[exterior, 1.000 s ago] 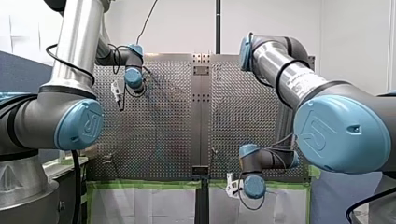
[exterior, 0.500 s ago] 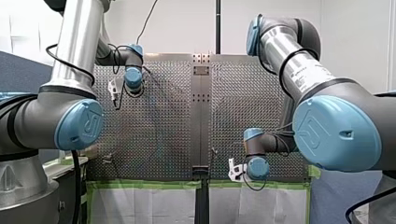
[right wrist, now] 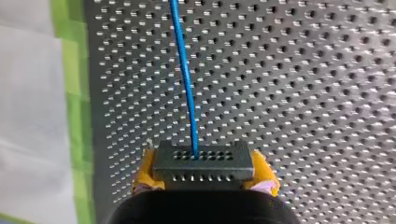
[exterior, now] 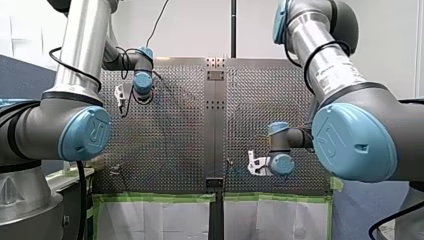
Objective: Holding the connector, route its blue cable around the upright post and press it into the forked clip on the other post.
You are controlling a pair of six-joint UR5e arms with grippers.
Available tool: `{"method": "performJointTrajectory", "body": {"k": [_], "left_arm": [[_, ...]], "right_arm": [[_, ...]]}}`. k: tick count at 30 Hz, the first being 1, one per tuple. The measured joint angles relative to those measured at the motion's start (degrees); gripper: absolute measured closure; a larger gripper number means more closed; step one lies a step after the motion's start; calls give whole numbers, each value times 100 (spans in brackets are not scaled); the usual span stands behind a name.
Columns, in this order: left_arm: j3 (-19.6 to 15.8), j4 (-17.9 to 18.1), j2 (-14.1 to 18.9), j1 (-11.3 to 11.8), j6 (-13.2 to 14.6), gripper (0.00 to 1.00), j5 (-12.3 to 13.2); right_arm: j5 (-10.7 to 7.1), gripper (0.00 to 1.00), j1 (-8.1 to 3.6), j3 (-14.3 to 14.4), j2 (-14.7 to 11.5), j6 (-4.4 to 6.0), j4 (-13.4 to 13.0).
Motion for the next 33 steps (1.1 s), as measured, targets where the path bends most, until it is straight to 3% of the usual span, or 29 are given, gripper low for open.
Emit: {"method": "performJointTrajectory", "body": {"k": [8, 15, 23, 33], "left_arm": [[2, -131, 6, -15, -35, 2, -4], [1, -349, 58, -13, -313, 2, 137], [-34, -726, 395, 72, -659, 2, 195], [-469, -1151, 887, 268, -444, 2, 106]], "right_arm": [[-379, 100, -61, 86, -113, -9, -104], [-693, 100, -67, 110, -106, 0, -136], [-747, 100, -62, 112, -93, 5, -132], [-749, 100, -49, 111, -90, 20, -128]]}}
